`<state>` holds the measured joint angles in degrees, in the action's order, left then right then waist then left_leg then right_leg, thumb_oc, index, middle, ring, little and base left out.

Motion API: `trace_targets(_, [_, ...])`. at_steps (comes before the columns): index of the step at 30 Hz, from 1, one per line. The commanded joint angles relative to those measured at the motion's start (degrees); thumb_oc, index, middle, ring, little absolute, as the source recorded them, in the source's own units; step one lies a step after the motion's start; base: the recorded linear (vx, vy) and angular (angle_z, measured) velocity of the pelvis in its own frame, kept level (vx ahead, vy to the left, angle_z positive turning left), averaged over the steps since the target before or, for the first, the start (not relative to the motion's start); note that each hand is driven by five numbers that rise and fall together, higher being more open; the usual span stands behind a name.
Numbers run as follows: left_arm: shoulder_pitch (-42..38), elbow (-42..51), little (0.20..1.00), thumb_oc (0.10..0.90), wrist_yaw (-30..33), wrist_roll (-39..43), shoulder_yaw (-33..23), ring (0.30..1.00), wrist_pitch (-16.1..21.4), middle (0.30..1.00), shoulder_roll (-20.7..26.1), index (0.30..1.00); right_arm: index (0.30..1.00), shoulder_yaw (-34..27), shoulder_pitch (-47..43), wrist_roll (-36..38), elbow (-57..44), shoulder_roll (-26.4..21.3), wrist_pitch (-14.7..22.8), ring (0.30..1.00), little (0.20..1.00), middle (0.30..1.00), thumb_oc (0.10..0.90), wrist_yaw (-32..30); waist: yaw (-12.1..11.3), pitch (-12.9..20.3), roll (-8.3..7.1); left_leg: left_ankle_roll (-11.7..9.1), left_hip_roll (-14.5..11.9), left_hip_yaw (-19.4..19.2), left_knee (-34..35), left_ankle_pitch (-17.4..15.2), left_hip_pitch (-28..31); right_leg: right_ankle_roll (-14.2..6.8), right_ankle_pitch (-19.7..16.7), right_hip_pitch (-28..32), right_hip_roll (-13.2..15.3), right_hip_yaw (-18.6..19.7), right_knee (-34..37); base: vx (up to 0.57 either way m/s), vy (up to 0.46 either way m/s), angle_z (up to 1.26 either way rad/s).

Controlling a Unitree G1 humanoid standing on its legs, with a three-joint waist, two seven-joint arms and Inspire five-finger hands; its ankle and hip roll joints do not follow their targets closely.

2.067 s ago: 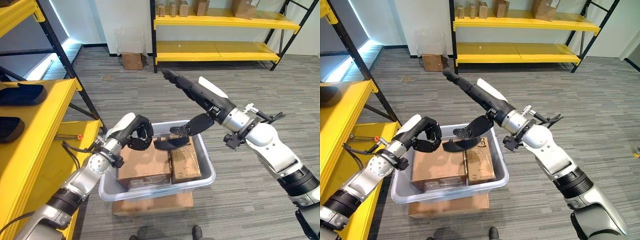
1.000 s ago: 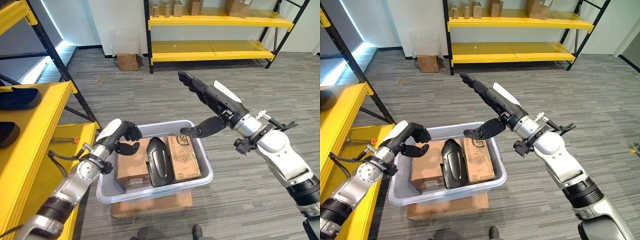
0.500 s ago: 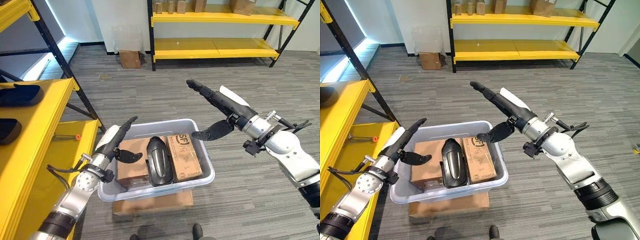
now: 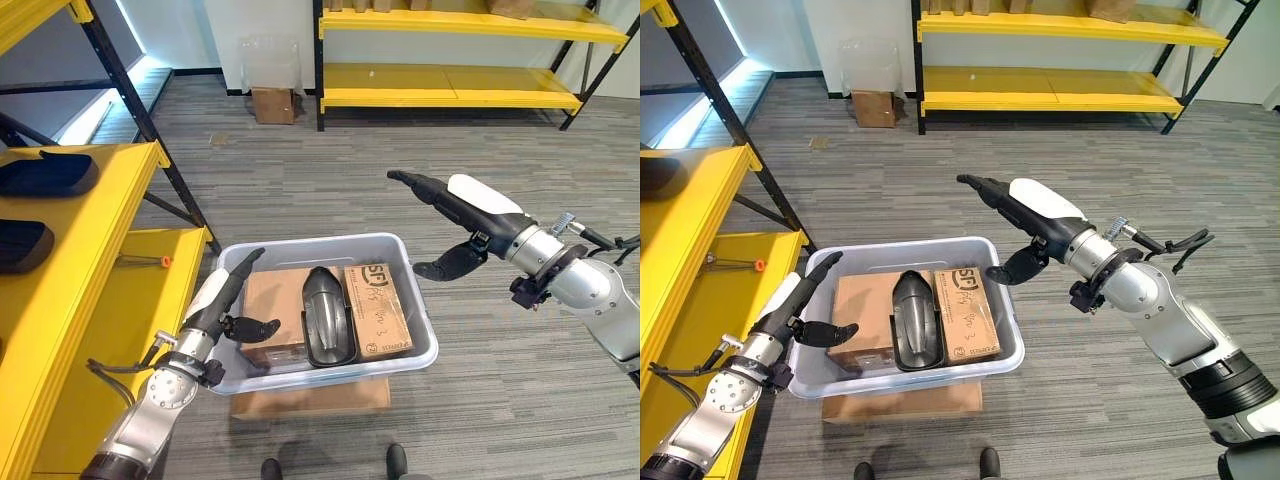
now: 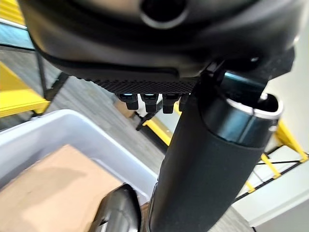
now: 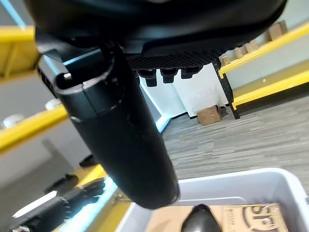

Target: Move parts from the plastic box to the shelf.

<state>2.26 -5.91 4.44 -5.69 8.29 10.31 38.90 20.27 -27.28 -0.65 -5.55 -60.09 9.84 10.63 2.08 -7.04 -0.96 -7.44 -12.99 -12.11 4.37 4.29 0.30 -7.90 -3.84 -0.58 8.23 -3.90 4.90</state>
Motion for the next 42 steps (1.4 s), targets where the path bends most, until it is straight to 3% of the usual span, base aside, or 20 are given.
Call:
trace_targets(1, [-4.25, 5.01, 1.000, 0.900, 4.14, 0.33, -5.02, 1.000, 4.34, 1.000, 2.03, 1.000, 1.000, 1.84, -10.89, -1.43, -1.03, -2.69, 4.23, 1.000, 1.000, 1.000, 0.900, -4.55, -0.70, -0.26, -2.54, -1.61, -3.93, 3.23, 0.63, 4.06, -3.39, -1.84, 7.92, 3.11, 2.73, -2.24, -4.24, -0.09, -0.018, -0.02])
trace_targets(11, [-2.80, 4.20, 1.000, 0.900, 7.19, -0.54, -6.03, 1.000, 4.05, 1.000, 1.77, 1.000, 1.000, 8.83, -17.72, -6.31, -0.64, -2.97, 4.36, 1.000, 1.000, 1.000, 0.900, -5.31, -3.74, -6.85, -1.75, -1.00, -3.47, 5.54, -2.89, 4.81, -10.31, -1.22, 9.28, -4.80, 3.25, -2.87, -11.26, -0.09, -0.008, 0.07])
trace_targets(26, [-0.73, 7.72, 1.000, 0.900, 9.78, 0.45, -7.61, 1.000, 3.72, 1.000, 1.52, 1.000, 1.000, 15.00, -22.98, -10.28, 4.14, 0.61, 2.74, 1.000, 1.000, 1.000, 0.900, -5.83, -7.06, -12.91, -1.58, -0.39, -2.56, 8.75, -9.59, 3.59, -19.60, -0.84, 9.75, -12.07, 4.35, -3.72, -16.66, -0.05, -0.002, 0.07])
trace_targets(42, [-0.12, 9.55, 1.000, 0.900, 11.17, 2.48, -8.26, 1.000, 2.89, 1.000, 0.05, 1.000, 1.000, 15.05, -22.20, -14.10, 12.76, 6.77, 0.50, 1.000, 1.000, 1.000, 0.900, -8.37, -9.37, -17.08, -0.95, 0.46, -1.50, 12.36, -16.34, 1.36, -28.20, 0.17, 12.43, -19.71, 5.08, -4.76, -26.12, -0.04, -0.001, 0.13])
